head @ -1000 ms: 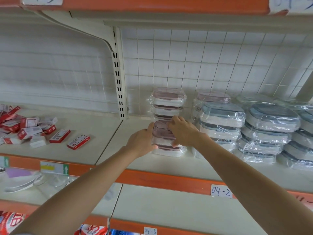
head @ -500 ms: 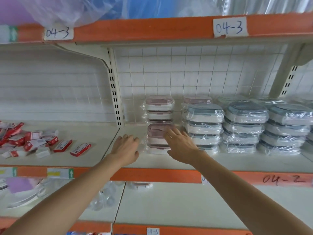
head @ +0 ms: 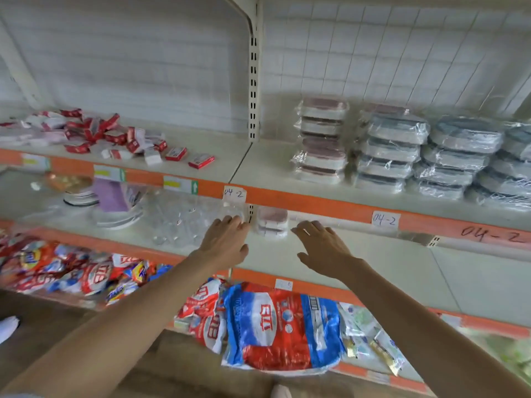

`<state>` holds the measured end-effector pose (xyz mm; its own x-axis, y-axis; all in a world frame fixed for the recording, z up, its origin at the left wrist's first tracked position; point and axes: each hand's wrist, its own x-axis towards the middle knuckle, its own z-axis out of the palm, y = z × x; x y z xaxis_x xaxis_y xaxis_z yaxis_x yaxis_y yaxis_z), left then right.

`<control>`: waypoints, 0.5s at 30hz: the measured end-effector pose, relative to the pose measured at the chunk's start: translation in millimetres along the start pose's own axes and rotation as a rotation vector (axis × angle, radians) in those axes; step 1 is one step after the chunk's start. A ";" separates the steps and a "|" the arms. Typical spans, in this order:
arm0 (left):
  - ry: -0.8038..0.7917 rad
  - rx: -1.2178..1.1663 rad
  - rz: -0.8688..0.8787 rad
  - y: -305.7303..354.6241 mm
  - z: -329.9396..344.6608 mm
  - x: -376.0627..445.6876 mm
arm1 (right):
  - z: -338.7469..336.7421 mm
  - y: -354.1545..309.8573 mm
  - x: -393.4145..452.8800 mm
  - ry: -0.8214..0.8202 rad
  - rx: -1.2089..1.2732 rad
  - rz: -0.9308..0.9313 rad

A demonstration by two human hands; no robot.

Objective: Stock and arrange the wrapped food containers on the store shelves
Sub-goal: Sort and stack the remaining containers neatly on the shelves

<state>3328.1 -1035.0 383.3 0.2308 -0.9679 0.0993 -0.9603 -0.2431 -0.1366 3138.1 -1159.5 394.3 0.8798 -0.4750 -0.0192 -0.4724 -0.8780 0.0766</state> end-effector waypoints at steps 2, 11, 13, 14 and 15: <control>-0.046 -0.043 -0.003 5.5 6.9 -18.9 | 12.2 -8.9 -12.5 -0.024 0.028 0.012; -0.063 -0.086 0.009 11.8 30.1 -36.9 | 55.8 -20.0 -12.0 -0.062 0.086 0.036; -0.070 -0.113 0.004 10.5 41.0 -31.4 | 68.0 -18.1 -0.7 -0.067 0.081 0.034; -0.072 -0.126 -0.005 8.5 49.9 -27.1 | 77.7 -17.4 8.2 -0.067 0.083 0.030; -0.073 -0.144 -0.020 7.0 61.9 -22.0 | 90.4 -16.4 17.7 -0.068 0.085 0.029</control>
<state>3326.1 -1019.3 319.1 0.2556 -0.9664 0.0281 -0.9668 -0.2555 0.0076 3156.6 -1158.8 302.6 0.8612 -0.5010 -0.0859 -0.5033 -0.8641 -0.0068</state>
